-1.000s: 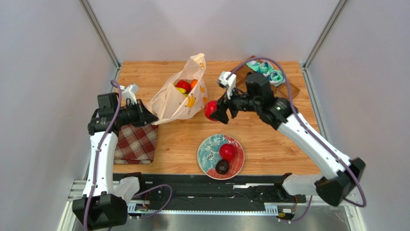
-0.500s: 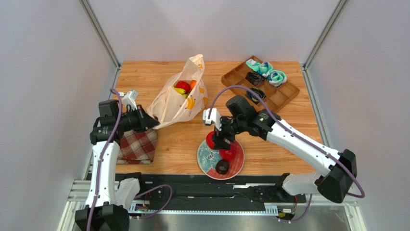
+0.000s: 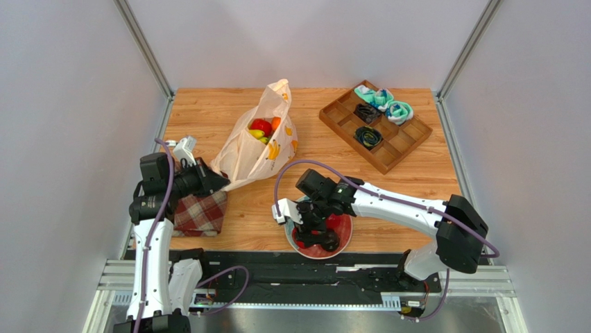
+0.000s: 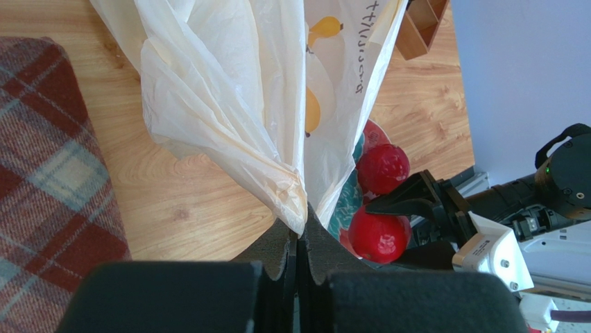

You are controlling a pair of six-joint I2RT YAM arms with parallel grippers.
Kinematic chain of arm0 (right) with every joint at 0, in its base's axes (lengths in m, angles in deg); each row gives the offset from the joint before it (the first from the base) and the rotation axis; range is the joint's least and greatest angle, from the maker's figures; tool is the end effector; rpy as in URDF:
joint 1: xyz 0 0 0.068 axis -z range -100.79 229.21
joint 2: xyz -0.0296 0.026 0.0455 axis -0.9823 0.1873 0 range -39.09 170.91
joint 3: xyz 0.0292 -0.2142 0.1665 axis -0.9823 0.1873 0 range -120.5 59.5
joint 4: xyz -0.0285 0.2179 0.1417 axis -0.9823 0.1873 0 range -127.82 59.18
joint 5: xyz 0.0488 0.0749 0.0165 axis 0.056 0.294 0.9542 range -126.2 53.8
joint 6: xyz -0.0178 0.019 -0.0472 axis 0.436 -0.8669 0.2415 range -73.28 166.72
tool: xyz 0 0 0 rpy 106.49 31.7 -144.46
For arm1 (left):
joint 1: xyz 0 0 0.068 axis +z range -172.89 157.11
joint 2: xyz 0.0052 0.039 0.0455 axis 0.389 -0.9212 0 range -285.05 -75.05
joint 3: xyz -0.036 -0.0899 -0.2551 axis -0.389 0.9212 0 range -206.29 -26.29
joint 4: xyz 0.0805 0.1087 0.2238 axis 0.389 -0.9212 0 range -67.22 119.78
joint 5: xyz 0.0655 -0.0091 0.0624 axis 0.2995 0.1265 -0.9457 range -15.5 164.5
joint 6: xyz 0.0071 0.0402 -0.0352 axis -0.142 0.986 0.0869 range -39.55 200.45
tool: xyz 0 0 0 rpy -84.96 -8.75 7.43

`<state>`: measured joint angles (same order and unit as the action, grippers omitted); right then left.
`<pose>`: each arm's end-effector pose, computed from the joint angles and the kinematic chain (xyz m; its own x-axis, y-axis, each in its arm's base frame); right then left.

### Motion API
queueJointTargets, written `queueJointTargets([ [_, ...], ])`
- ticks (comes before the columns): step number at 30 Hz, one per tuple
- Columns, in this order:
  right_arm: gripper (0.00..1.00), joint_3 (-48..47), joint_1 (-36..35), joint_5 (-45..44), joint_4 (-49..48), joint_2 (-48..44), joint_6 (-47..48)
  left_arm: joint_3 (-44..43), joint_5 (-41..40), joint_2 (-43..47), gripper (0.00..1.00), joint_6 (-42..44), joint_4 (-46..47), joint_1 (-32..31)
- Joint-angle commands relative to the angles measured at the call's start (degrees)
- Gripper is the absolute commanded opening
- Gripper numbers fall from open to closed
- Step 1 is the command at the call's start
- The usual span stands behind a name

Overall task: Take the fake fruits out of the plastic bag
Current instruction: Place the fake fruit on the plate, then adjust the plastic bag at the center of the board.

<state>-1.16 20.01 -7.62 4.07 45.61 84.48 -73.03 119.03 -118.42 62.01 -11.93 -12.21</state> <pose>0.1322 0.2551 0.2353 0.1534 -0.7928 -0.5899 -0.9616 -0.2572 0.0957 0.1491 0.0028 0.3075 -0.7075 -0.3630 -0.6063 0.1944 0.7249 -0.6609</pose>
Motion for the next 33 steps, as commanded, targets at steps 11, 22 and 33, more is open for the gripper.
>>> queueJointTargets([
  [11,0.84,-0.07,-0.30,-2.12,-5.86,1.52,0.74,1.13,2.22,1.01,0.00,-2.74,3.57,1.01],
  [22,0.95,-25.10,4.79,-2.73,-6.16,-2.62,-8.00,-1.68,6.44,0.05,0.00,-1.51,-9.34,0.92],
  [33,0.99,-42.22,14.62,-36.46,-28.69,13.70,-16.39,-2.57,7.76,-0.40,0.00,0.86,-14.27,0.93],
])
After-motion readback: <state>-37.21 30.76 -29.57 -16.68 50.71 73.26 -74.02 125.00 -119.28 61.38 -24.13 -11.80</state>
